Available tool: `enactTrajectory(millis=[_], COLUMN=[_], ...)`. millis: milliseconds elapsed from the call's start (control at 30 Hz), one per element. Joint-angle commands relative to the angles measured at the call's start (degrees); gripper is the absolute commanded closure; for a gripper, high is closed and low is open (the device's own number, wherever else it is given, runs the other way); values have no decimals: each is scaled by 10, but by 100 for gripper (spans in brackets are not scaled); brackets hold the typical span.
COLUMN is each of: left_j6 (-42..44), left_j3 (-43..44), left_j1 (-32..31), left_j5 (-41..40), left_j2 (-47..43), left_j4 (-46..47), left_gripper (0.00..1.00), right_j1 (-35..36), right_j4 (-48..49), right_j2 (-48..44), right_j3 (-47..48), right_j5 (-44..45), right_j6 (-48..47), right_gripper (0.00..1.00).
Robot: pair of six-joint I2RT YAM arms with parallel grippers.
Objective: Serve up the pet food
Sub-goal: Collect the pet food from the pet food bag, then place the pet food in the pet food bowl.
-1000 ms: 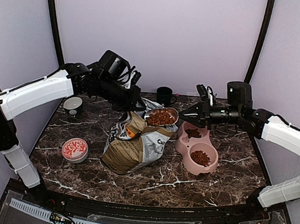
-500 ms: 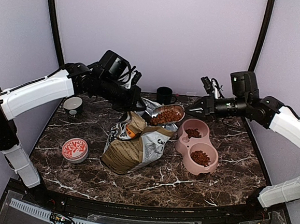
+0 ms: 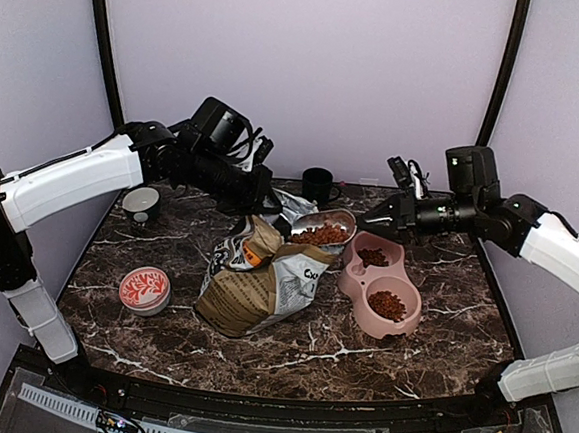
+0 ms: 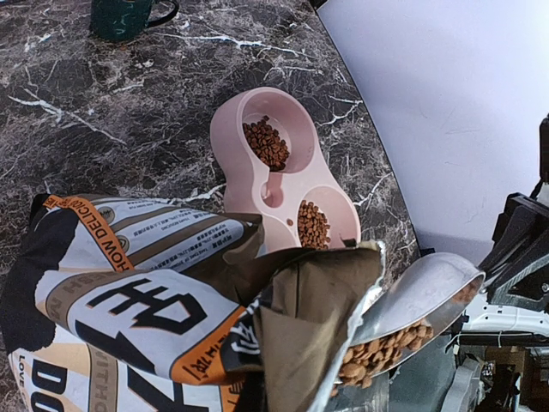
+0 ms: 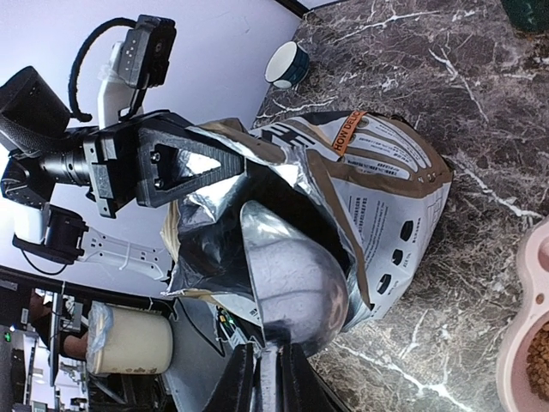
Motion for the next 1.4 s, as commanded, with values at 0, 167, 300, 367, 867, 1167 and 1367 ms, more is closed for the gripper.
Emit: enactTrajectory(millis=[0, 167, 300, 367, 867, 1167, 1367], left_j6=[9, 8, 9, 10, 8, 10, 10], left_j3=[-5, -11, -11, -12, -23, -42, -54], left_j1=[4, 4, 4, 4, 4, 4, 4], left_j5=[-15, -19, -19, -18, -9, -9, -7], left_j2=[-2, -11, -13, -15, -33, -47, -55], left_j4=[-9, -8, -6, -5, 9, 20, 27], left_gripper=[100, 100, 100, 100, 100, 100, 100], right_j1=[-3, -3, -3, -3, -3, -7, -34], right_j4=[108, 196, 292, 325, 421, 398, 361], right_j2=[-13, -27, -35, -38, -73, -98, -116], right_j3=[-46, -95, -138, -155, -212, -208, -200], right_j5=[-46, -58, -74, -76, -26, -7, -10], right_j6=[54, 119, 193, 221, 315, 314, 297], right_gripper=[100, 100, 100, 100, 100, 100, 100])
